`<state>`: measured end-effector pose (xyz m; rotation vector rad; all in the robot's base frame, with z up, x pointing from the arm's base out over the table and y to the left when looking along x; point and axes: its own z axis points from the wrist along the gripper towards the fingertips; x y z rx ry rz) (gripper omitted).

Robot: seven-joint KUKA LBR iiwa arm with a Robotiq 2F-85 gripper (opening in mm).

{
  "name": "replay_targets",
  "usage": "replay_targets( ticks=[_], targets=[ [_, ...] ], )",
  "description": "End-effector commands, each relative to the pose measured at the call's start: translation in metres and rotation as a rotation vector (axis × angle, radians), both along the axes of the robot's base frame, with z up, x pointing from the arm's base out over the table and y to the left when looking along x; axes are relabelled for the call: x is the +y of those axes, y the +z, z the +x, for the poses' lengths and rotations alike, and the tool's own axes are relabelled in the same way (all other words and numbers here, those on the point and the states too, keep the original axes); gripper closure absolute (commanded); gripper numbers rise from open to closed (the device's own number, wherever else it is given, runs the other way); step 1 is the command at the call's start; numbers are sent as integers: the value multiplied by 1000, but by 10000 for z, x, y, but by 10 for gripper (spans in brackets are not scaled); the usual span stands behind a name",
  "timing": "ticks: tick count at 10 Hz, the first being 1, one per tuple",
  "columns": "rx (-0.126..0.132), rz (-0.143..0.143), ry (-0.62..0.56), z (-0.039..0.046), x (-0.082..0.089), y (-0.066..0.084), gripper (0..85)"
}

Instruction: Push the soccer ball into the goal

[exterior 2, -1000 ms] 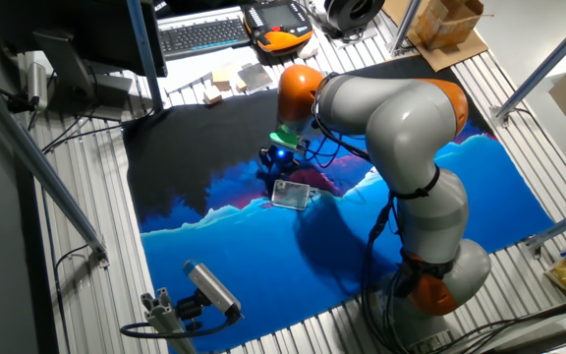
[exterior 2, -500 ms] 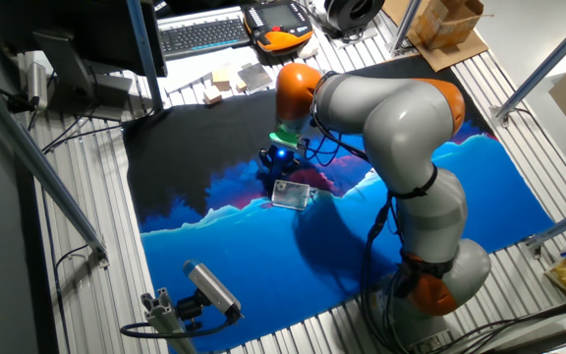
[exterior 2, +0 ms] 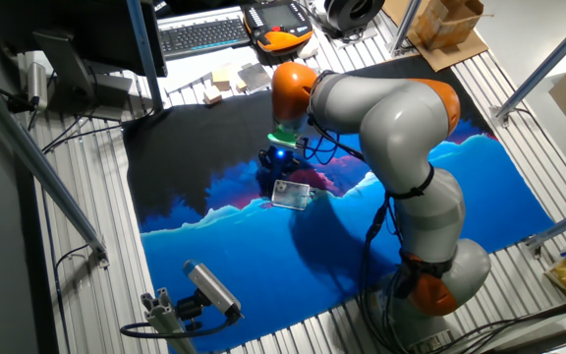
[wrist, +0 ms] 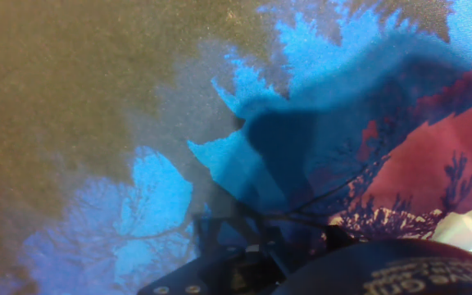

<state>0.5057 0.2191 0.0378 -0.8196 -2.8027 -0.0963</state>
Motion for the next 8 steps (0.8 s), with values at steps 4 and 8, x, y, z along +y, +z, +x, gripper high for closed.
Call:
replay_targets(
  ticks=[4,8],
  targets=[
    [15,25,17,-30,-64,5,510],
    [35,-9,74,-52,-93,-9,510]
  ],
)
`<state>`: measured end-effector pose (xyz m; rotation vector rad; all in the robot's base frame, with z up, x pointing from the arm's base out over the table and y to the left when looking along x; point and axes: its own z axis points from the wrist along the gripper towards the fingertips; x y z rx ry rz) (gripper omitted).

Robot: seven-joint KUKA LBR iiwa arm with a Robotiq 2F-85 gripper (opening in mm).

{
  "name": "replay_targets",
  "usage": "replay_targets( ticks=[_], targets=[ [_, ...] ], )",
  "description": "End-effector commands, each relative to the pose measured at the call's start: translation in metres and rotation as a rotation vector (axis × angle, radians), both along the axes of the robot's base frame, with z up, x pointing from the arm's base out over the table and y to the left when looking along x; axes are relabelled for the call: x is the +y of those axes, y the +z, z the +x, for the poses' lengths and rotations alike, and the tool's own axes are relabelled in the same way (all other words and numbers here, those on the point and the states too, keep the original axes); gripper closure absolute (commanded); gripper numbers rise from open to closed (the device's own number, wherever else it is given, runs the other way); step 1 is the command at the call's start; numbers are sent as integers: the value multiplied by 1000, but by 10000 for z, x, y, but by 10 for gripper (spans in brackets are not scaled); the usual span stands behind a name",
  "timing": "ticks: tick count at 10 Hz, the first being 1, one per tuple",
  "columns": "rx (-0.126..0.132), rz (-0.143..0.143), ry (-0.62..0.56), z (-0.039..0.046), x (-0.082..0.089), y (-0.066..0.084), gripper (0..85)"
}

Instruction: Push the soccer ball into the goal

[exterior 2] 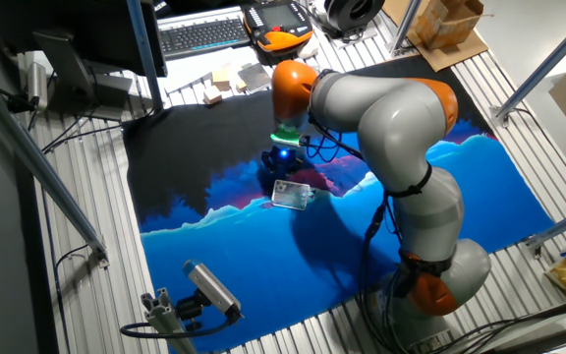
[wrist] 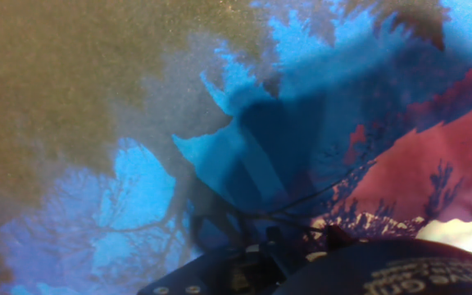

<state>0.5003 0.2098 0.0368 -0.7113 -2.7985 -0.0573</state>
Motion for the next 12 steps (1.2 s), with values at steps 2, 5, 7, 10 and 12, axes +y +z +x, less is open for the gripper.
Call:
replay_targets(
  ticks=[2,5,7,10,12],
  targets=[
    [0,1,3,-8,-13,-4,510],
    [22,-37,59,-29,-42,-10,510],
    [44,-33,81,-43,-58,-12,510],
    [52,-34,93,-120,-45,-54,510],
    [52,-29,94,-174,-36,-44,510]
  ],
)
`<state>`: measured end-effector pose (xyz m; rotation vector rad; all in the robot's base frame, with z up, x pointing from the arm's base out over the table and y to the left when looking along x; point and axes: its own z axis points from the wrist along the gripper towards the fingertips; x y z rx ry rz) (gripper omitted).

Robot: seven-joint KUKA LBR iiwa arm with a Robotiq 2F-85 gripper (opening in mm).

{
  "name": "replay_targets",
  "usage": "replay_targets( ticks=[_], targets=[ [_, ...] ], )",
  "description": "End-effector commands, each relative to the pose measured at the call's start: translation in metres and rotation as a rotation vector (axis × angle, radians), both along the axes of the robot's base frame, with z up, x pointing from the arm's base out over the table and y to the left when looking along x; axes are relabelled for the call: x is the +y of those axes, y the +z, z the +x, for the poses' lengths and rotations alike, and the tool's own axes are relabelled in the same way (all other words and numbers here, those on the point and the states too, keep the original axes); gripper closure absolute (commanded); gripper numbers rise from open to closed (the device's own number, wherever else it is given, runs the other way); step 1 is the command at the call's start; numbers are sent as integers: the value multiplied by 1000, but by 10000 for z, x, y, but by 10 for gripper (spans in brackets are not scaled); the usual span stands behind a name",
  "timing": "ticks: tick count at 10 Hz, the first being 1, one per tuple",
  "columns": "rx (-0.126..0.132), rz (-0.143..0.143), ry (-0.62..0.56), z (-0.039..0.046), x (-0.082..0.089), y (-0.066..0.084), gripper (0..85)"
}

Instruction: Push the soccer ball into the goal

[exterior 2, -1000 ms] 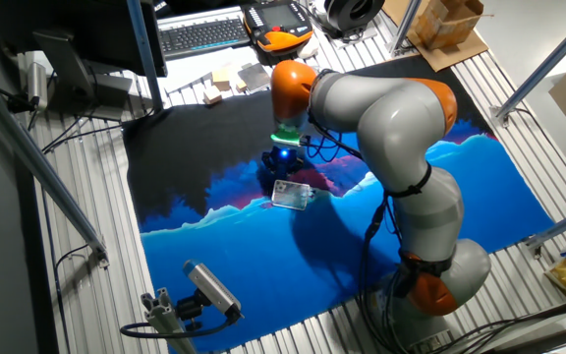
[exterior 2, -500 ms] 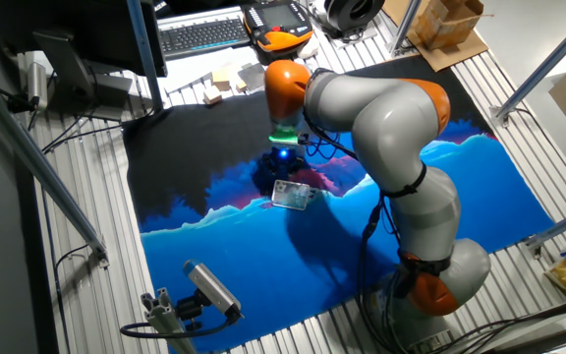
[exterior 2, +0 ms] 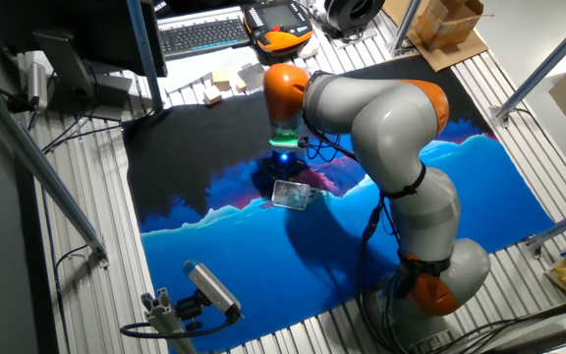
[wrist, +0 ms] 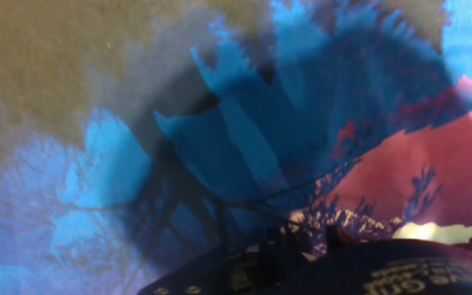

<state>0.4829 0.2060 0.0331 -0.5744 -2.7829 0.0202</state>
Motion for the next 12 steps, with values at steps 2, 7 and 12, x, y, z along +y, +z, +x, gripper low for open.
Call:
replay_targets(
  ticks=[2,7,12],
  targets=[
    [2,0,5,0,-4,8,510],
    [-25,27,-2,159,-179,131,680],
    [-152,-32,73,248,-369,334,850]
  ],
)
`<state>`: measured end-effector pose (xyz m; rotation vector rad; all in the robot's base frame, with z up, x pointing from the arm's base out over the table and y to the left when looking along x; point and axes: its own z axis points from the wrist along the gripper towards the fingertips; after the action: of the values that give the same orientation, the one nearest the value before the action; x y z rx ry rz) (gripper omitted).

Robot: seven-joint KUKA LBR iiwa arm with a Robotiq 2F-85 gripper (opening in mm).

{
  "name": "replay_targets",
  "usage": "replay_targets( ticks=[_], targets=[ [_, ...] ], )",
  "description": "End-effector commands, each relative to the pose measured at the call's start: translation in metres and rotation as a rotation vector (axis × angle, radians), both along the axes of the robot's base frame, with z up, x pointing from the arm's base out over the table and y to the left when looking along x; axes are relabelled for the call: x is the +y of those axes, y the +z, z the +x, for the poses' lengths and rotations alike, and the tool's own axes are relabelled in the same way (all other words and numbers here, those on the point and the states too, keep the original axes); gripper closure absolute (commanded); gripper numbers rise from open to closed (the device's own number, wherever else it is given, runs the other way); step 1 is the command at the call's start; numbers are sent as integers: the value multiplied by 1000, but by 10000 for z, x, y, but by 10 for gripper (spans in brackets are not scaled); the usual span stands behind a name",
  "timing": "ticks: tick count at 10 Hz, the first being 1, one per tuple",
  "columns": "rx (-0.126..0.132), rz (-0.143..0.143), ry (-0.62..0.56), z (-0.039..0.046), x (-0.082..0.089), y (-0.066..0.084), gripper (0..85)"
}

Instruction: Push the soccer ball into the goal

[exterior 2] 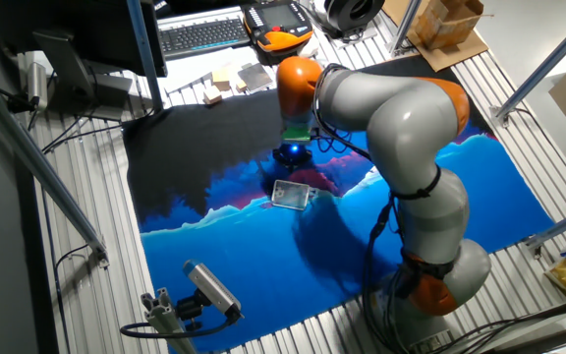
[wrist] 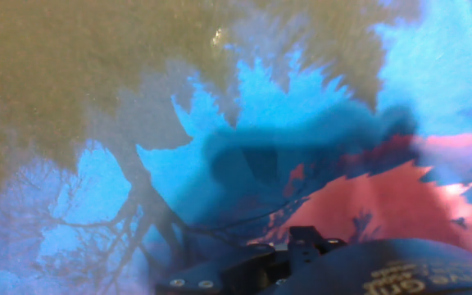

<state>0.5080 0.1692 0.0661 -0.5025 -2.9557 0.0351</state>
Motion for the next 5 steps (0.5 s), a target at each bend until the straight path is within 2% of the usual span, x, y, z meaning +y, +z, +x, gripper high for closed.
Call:
replay_targets(
  ticks=[1,2,3,4,5],
  targets=[
    [-25,0,1,24,-22,95,850],
    [-58,-9,-4,47,-40,189,850],
    [-82,10,-8,67,-88,265,850],
    [-120,30,8,77,-162,312,850],
    [-149,29,50,89,-226,340,850]
  ],
)
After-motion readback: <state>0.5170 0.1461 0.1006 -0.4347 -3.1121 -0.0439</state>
